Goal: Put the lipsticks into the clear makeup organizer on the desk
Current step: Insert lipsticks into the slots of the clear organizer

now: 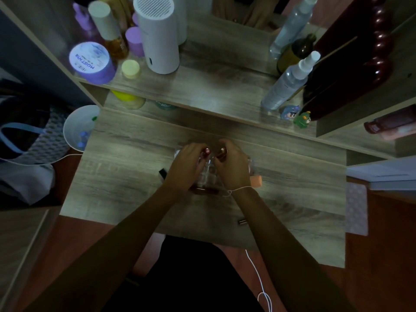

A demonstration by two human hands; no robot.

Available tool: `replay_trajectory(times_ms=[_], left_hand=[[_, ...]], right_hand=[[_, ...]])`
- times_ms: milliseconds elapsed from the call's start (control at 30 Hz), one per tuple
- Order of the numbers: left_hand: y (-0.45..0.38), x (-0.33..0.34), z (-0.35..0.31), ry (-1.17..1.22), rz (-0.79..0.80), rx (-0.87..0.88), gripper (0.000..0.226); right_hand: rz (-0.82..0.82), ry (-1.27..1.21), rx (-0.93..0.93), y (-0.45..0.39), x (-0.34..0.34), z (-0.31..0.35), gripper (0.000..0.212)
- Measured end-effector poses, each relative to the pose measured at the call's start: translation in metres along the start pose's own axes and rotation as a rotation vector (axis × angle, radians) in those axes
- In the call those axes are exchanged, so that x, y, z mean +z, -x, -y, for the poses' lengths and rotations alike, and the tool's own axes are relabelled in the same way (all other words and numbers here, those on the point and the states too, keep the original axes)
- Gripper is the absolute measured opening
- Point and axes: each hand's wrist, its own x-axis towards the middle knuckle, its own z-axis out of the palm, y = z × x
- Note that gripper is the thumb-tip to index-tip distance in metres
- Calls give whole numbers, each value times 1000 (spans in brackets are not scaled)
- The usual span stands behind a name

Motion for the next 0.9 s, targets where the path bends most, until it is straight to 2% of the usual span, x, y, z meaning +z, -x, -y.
replay_trajectory(times_ms=[233,533,700,800,900], left_hand=[[1,0,0,3,8,-13,27],[10,-1,-2,35,-59,9,31],[23,5,15,129,95,-58,36],[36,10,17,102,-14,-71,40],[53,13,13,8,-96,-38,34]], right_hand=[[0,-9,-63,4,-1,-4,42],[-21,11,-75,9,-1,-4,41],[-41,-37,-83,14,-4,-3,43],[-53,-15,-73,18,-7,-4,39],[-61,-40,-65,31,-12,-8,38]])
